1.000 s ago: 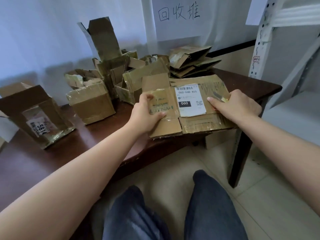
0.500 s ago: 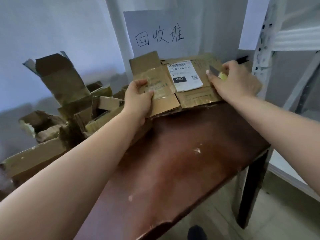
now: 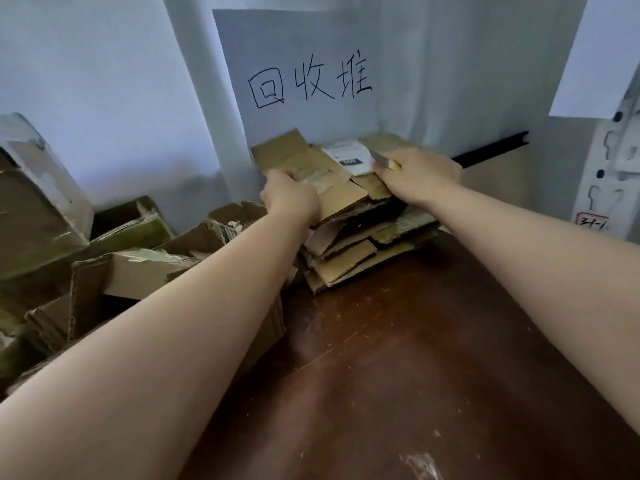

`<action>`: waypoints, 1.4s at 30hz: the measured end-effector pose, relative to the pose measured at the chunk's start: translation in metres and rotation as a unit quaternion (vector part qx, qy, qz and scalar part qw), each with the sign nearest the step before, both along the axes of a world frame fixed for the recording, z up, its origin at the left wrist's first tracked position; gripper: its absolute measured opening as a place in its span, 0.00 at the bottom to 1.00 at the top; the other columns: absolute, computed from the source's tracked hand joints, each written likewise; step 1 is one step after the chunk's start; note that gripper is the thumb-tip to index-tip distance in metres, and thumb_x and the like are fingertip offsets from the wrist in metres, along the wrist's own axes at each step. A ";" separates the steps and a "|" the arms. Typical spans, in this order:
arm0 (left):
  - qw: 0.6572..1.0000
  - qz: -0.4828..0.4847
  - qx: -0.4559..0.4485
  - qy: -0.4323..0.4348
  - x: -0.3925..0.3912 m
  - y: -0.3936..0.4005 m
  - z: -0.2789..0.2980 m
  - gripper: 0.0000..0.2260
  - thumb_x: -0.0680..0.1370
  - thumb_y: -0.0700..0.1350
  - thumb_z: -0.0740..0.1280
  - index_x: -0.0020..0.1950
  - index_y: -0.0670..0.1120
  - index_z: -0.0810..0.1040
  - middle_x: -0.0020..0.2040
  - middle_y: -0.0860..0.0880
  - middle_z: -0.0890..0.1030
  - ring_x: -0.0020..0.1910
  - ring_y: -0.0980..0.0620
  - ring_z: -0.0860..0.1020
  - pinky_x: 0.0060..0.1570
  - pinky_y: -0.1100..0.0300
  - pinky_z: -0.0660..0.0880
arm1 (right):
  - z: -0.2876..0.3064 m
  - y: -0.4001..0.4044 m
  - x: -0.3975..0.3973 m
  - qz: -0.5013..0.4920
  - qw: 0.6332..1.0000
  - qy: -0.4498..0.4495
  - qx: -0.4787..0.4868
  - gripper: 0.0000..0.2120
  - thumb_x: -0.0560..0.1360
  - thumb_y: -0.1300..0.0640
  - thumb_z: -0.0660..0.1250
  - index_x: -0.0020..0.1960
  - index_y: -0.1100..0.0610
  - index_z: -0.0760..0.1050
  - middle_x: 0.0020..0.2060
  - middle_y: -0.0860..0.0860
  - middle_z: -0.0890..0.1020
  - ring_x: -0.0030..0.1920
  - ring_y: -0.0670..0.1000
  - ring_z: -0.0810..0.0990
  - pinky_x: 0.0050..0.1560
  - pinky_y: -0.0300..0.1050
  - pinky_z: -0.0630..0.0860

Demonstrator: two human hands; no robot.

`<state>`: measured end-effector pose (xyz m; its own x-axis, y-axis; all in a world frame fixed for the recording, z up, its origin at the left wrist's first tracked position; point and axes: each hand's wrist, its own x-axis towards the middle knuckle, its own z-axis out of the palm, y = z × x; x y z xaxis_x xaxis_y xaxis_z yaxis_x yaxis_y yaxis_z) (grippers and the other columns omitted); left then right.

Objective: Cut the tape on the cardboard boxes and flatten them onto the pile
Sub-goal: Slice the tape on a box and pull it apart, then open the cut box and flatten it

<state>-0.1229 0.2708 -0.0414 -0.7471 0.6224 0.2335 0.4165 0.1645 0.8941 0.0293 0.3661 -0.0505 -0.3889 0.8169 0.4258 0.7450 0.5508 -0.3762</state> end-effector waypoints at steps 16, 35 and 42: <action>0.838 -0.176 -0.404 0.322 0.002 0.033 -0.070 0.31 0.82 0.61 0.46 0.79 0.45 0.49 0.79 0.38 0.49 0.77 0.36 0.46 0.75 0.42 0.47 | -0.063 0.042 -0.005 -0.030 0.997 -0.051 -0.051 0.18 0.78 0.38 0.57 0.62 0.44 0.76 0.58 0.51 0.80 0.60 0.59 0.76 0.53 0.47 0.68; 0.847 -0.136 -0.390 0.334 0.007 0.015 -0.083 0.34 0.81 0.62 0.48 0.78 0.41 0.46 0.79 0.43 0.47 0.78 0.41 0.46 0.74 0.41 0.49 | -0.082 0.020 -0.010 -0.028 0.991 -0.126 -0.029 0.17 0.79 0.45 0.55 0.65 0.46 0.71 0.64 0.53 0.73 0.62 0.60 0.74 0.46 0.47 0.64; 0.832 -0.086 -0.364 0.410 0.005 0.023 -0.066 0.31 0.81 0.62 0.47 0.70 0.38 0.68 0.68 0.36 0.69 0.68 0.36 0.67 0.65 0.43 0.66 | -0.065 0.016 0.004 -0.011 0.997 -0.074 -0.011 0.17 0.80 0.42 0.53 0.66 0.43 0.70 0.63 0.49 0.74 0.61 0.58 0.75 0.47 0.46 0.66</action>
<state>-0.1180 0.2934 -0.1071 -0.4068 0.9035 0.1351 0.9110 0.4121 -0.0125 0.0337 0.3822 -0.1159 -0.4285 0.8341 0.3474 0.8046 0.5272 -0.2734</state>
